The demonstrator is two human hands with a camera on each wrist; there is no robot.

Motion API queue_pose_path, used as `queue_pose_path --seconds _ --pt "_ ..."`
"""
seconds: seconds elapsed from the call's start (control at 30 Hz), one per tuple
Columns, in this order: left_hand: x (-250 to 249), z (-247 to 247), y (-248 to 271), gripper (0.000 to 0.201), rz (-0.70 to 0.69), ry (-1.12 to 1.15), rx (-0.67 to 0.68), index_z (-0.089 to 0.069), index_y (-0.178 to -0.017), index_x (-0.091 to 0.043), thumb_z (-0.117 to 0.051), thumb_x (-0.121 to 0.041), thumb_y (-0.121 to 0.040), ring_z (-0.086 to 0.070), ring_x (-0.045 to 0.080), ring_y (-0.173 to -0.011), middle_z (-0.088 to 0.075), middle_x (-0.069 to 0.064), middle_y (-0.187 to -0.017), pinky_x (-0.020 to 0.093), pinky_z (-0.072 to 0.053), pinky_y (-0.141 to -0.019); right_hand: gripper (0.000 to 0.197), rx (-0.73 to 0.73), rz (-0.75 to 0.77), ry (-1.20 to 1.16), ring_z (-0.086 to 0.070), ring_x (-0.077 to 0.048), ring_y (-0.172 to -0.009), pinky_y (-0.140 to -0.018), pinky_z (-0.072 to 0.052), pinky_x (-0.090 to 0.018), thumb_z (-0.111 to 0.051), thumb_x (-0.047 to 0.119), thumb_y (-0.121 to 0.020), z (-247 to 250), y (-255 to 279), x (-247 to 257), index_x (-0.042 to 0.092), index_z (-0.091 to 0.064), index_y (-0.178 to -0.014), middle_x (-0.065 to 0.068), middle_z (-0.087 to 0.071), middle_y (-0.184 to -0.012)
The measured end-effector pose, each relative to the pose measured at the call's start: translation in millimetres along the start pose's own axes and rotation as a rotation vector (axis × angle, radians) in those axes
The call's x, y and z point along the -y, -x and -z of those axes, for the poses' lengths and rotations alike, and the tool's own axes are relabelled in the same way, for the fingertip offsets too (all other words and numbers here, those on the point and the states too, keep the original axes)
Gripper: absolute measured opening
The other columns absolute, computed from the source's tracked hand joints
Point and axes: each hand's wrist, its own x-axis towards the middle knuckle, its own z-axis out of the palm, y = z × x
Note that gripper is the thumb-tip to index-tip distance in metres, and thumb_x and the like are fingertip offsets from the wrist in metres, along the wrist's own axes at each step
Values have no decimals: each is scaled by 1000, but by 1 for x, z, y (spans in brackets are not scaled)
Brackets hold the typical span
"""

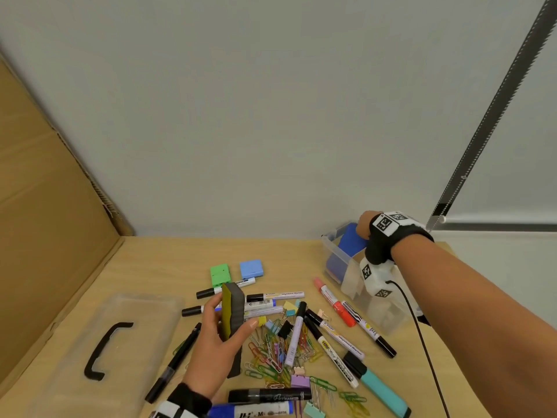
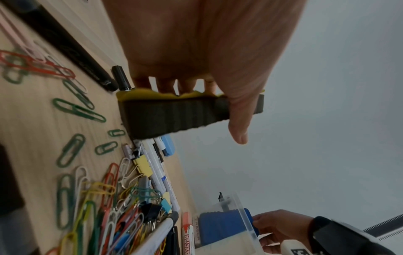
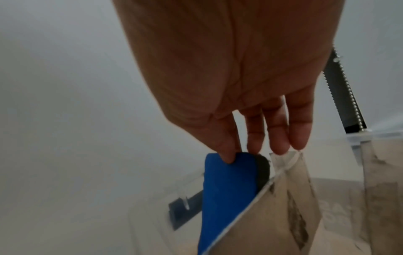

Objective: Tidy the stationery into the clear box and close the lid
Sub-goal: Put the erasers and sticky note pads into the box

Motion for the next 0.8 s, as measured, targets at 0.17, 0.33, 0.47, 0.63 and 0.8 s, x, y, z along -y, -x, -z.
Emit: queue_pose_path --seconds 0.17,0.33,0.47,0.63,0.8 --pt "0 4 0 73 15 38 2 -28 -137 -35 -71 -25 -79 -60 8 -97 -57 -1 -115 18 -46 -73 38 41 29 42 -60 -28 -101 -89 -50 -36 -76 21 -69 15 56 24 18 -56 -101 -8 -60 -101" --pt "4 4 -2 72 8 32 0 -30 -136 -34 -71 -26 -78 -62 9 -97 -59 -3 -115 21 -47 -75 37 -59 121 9 -54 -28 -117 -100 -41 -37 -42 28 -96 -8 62 58 15 -53 -129 -7 -55 -132" --pt "2 0 -1 71 -5 7 19 -31 -136 -35 -71 -26 -79 -63 9 -96 -61 -2 -112 19 -47 -74 47 -53 108 -103 -49 -29 -119 -105 -36 -41 -40 31 -95 -48 73 72 6 -41 -135 -12 -53 -133" --pt "-20 -15 -2 64 -95 -50 93 -33 -127 -48 -71 -29 -79 -62 1 -95 -58 -10 -113 14 -48 -72 48 -230 217 -117 -41 -28 -128 -114 -22 -46 -40 29 -95 -63 91 53 12 -37 -139 -9 -49 -136" --pt "-44 -51 -21 74 -212 -187 154 -30 -134 -47 -71 -51 -73 -55 1 -112 -50 -19 -129 19 -47 -91 45 -237 371 -313 -54 -26 -118 -101 -43 -37 -44 18 -95 -72 107 29 25 -41 -140 -6 -56 -132"
